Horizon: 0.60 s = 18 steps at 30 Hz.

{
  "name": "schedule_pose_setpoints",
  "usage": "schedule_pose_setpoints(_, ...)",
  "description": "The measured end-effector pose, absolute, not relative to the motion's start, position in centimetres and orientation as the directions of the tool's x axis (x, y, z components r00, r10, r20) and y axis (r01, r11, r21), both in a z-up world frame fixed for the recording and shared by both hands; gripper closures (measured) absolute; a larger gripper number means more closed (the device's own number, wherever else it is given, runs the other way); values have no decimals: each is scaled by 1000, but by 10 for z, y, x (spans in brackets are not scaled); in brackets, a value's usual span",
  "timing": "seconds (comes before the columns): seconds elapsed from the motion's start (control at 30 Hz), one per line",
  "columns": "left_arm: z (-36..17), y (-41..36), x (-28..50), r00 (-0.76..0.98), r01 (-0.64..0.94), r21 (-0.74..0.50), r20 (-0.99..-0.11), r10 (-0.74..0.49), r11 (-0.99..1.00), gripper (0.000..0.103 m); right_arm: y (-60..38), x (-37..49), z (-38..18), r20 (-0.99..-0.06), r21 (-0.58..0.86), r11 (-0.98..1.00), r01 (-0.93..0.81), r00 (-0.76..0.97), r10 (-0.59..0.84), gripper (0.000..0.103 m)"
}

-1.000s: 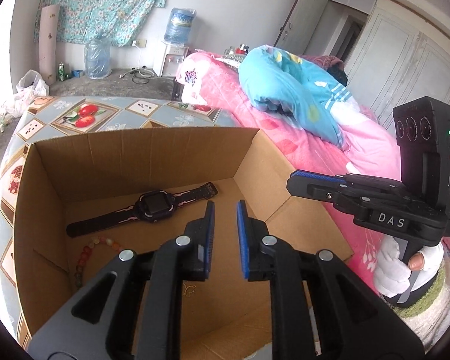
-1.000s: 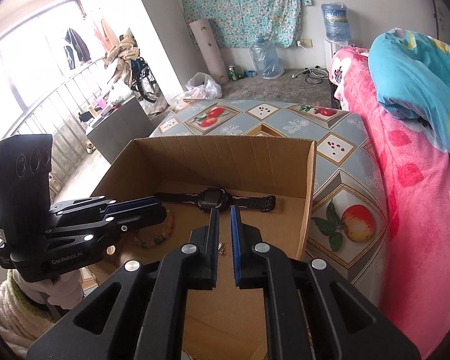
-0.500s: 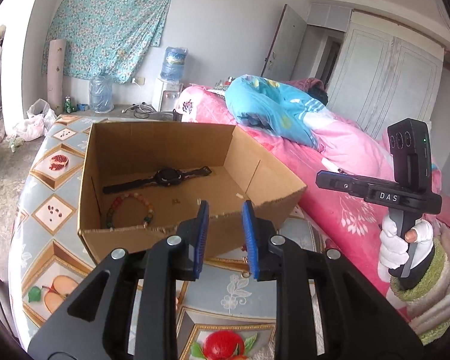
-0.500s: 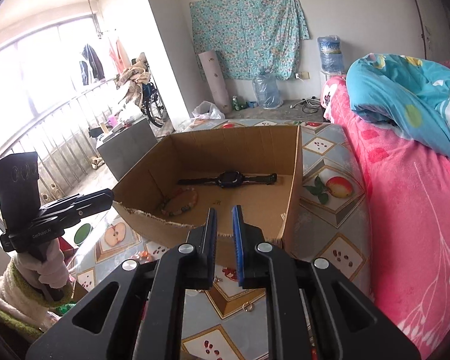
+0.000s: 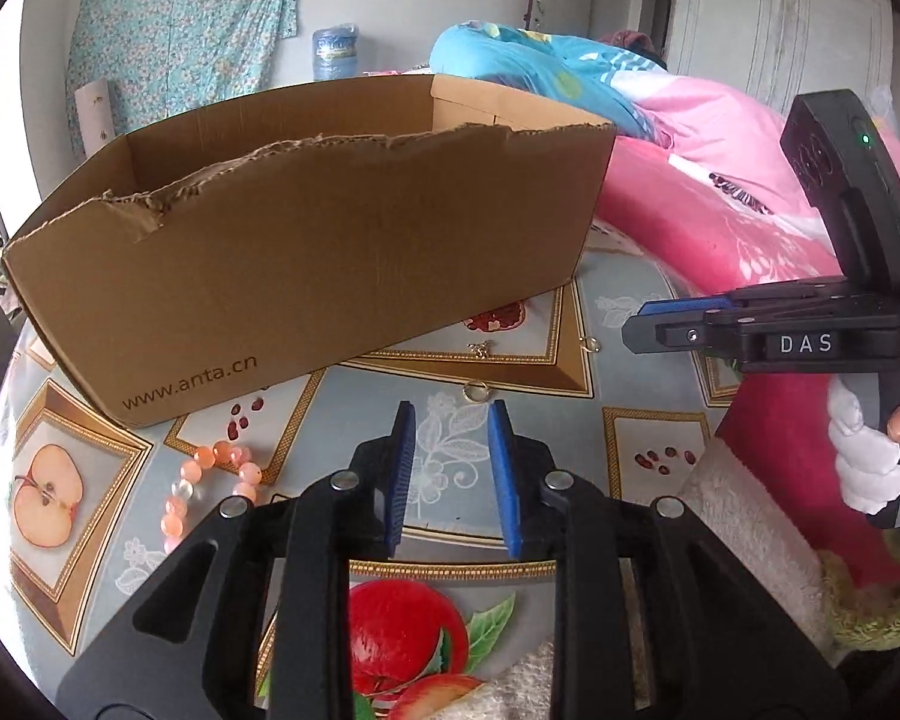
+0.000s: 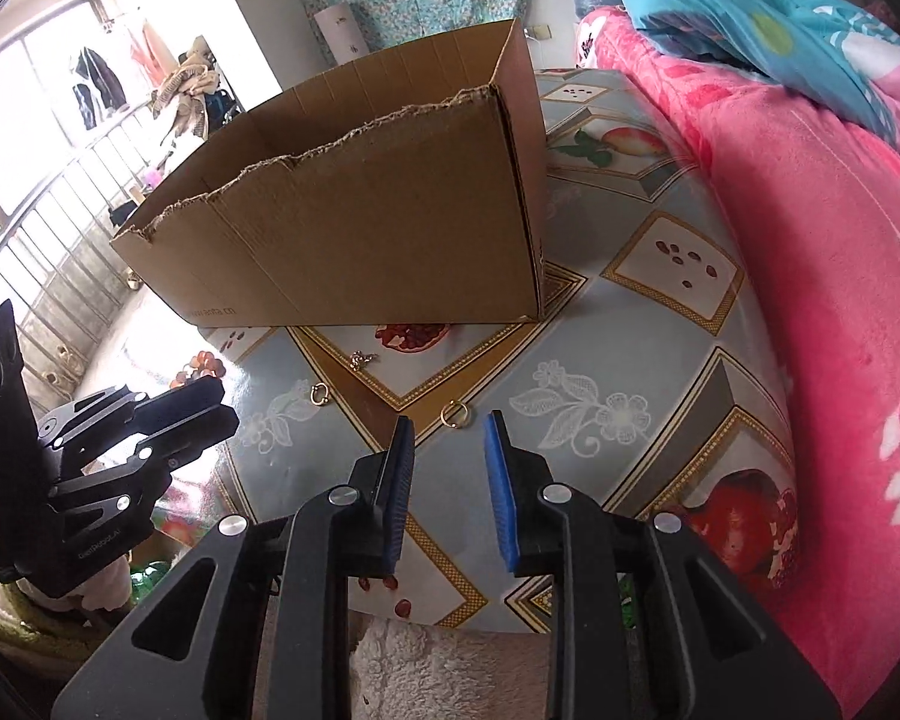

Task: Organize jewelry

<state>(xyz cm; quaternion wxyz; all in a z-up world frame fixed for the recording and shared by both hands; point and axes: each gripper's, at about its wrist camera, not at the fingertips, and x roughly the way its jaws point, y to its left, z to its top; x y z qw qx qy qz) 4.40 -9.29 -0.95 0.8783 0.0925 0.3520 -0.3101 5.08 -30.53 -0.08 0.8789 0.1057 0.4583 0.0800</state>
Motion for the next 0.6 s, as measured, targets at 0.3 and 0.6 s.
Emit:
schedule_pose_setpoints(0.3,-26,-118,55,549,639,-6,-696,-462,769,79,-303,58,-13,-799,257,966,-37,554,234,79)
schedule_pose_setpoints(0.6,-31,-127,64,543,636,-5,-707,-453,771,82,-305,60,-14,-790,268,962,-43,562,245,79)
